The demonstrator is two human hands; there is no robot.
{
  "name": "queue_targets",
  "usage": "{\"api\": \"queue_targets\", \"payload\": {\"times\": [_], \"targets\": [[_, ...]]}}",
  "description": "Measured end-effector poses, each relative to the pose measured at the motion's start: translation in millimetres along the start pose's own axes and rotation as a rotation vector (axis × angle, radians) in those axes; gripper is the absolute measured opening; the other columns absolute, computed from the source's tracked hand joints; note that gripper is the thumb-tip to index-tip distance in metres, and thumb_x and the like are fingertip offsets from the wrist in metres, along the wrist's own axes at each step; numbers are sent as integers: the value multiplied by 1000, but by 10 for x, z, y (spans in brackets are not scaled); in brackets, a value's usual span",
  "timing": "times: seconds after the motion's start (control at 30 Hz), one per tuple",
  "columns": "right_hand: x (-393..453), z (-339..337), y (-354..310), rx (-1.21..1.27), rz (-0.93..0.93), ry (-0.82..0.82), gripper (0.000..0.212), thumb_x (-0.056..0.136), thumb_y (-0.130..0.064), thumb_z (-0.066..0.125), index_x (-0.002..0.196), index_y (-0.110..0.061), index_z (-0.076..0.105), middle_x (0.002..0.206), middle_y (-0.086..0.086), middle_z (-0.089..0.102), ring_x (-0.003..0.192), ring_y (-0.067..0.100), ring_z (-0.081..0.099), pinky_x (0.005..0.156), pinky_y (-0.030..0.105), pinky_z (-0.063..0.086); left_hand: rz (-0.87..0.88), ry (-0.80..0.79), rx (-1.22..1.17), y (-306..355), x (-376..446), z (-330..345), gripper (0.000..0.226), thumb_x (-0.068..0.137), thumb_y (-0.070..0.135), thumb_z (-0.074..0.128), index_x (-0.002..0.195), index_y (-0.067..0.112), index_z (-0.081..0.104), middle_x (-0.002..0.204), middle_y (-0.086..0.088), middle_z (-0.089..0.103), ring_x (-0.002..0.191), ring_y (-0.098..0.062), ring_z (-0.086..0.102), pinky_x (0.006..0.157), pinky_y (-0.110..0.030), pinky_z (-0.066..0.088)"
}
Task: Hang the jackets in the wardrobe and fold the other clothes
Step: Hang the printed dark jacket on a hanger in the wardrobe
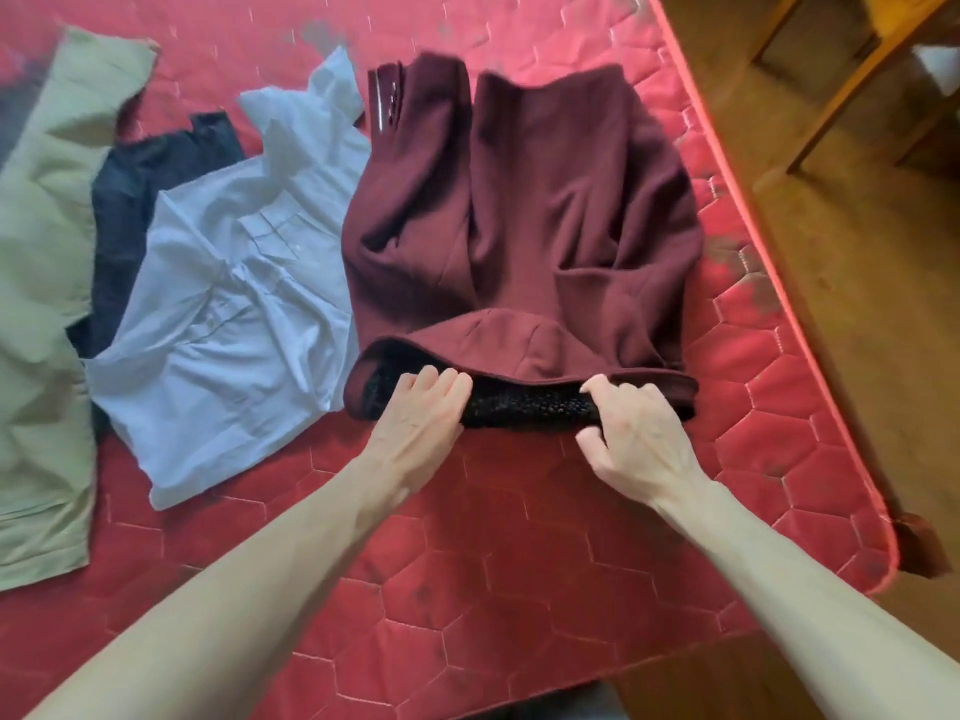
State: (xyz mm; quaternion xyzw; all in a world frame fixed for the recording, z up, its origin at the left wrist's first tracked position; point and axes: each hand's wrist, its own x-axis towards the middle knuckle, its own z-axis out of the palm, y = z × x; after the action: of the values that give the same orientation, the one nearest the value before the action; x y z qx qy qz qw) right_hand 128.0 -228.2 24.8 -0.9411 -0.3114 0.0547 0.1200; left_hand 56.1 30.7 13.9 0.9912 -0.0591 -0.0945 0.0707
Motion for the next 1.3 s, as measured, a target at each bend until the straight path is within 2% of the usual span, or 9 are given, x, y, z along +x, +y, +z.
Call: {"api": "queue_targets", "payload": {"times": [0.17,0.3,0.43,0.57,0.73,0.83,0.97,1.17,1.3], "targets": [[-87,-978,-133,-14,-69,-67,41,76,-36,49,105,-10,62,61,2,59,55,28,55,64,35,46,2,-23,-60,210,-199,-864,19,81,12,61,89,17,45,81,-6,55,79,-32,52,72,-42,39],[-104,-1850,-273,-45,-141,-242,42,84,-47,63,109,-13,56,75,3,70,69,34,65,71,38,45,44,3,-107,327,-337,-1733,12,80,28,41,86,18,38,68,-9,55,68,-34,54,68,-39,29],[-15,-2733,-403,-67,-187,-228,36,92,-31,72,118,-13,53,94,5,74,91,33,69,79,37,43,156,87,-107,383,-486,-2535,40,86,56,56,88,18,46,64,2,54,60,-23,51,70,-34,38],[123,-3629,-592,-4,-215,-108,43,80,-14,81,116,-17,56,96,3,73,92,28,69,76,34,44,226,196,-25,379,-619,-3238,39,78,44,66,102,16,55,84,2,61,77,-22,62,76,-35,45],[209,-4448,-851,70,-295,56,48,80,-6,80,122,-18,59,110,-2,69,104,20,66,90,32,50,146,462,64,427,-758,-4003,67,68,28,83,124,10,52,114,-6,60,102,-28,59,88,-42,53],[218,-4743,-933,-24,-347,162,53,83,-13,84,130,-14,60,118,-1,67,107,19,64,95,31,51,19,638,97,482,-803,-4347,78,60,25,90,125,10,50,117,-9,59,101,-29,54,84,-44,55],[242,-4920,-1024,-42,-344,281,47,93,-16,76,136,-14,59,117,0,63,106,20,64,94,36,56,-61,806,32,588,-842,-4632,64,66,16,87,116,9,48,107,-11,60,92,-33,59,78,-44,56],[210,-4931,-1016,-148,-190,436,61,76,-21,83,130,-11,57,121,6,58,100,28,59,82,47,57,22,1109,-36,870,-798,-5077,38,79,11,67,115,10,53,110,-5,56,96,-26,52,72,-36,51],[175,-4841,-1062,-92,17,466,64,69,-18,87,123,-8,53,109,12,56,91,32,60,75,46,54,94,1220,35,1056,-740,-5372,25,87,14,61,111,11,55,107,-4,54,93,-26,50,80,-39,45]]}}
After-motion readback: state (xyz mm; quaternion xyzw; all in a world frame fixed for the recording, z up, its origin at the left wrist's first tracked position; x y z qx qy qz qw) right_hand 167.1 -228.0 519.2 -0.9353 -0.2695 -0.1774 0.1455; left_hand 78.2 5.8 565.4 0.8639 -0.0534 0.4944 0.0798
